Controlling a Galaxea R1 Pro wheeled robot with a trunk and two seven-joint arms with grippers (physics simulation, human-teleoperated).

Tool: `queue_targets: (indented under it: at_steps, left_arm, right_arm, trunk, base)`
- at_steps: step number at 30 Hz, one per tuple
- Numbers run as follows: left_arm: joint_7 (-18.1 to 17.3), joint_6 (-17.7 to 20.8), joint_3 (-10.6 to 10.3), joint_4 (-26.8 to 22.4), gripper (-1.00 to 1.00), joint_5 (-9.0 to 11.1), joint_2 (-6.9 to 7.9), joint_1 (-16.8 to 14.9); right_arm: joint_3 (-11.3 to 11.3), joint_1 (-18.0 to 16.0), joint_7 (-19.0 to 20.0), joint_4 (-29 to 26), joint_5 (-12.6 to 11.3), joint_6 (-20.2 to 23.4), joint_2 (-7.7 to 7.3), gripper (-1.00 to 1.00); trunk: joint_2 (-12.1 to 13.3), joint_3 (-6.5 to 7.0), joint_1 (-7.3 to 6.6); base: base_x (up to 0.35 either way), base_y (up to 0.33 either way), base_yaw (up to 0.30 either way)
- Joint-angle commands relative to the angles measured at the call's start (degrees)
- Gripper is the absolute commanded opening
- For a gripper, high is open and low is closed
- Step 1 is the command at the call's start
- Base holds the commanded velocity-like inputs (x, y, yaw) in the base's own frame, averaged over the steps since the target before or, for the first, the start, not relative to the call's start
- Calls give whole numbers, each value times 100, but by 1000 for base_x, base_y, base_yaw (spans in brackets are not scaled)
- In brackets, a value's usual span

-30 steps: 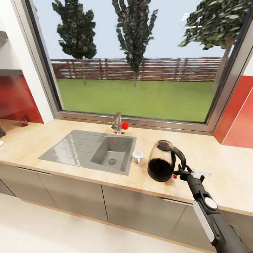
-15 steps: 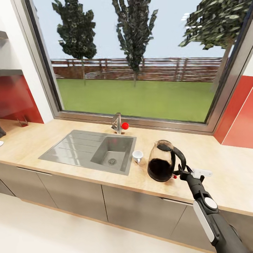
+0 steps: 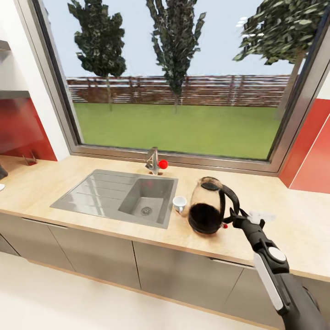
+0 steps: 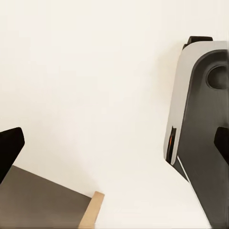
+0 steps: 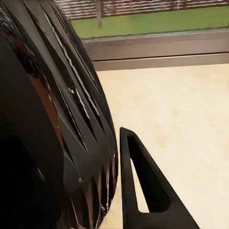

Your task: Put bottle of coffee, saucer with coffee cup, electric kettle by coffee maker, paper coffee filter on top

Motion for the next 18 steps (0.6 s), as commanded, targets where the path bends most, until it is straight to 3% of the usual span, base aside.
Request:
queue_targets:
  at_steps: [1, 5, 11, 18]
  left_arm:
    - [19, -28, 43, 39, 100, -56, 1, -7]
    - [20, -28, 62, 82, 100, -47, -12, -8]
    - [20, -29, 84, 90, 100, -44, -33, -7]
    - [20, -30, 88, 172, 100, -39, -51, -7]
  right_arm:
    - [7, -6, -34, -176, -46, 211, -3, -100]
    - [13, -40, -41, -602, -46, 827, 2, -100]
    - [6, -524, -41, -705, -42, 1538, -8, -100]
    - [13, -1123, -25, -773, -51, 1786, -5, -100]
  trunk:
    - [-12, -13, 3]
    - [-12, -13, 3]
    - [-12, -13, 3]
    - [-12, -13, 3]
  base:
    - [0, 0, 0]
    - [0, 0, 0]
    - [0, 0, 0]
    - [0, 0, 0]
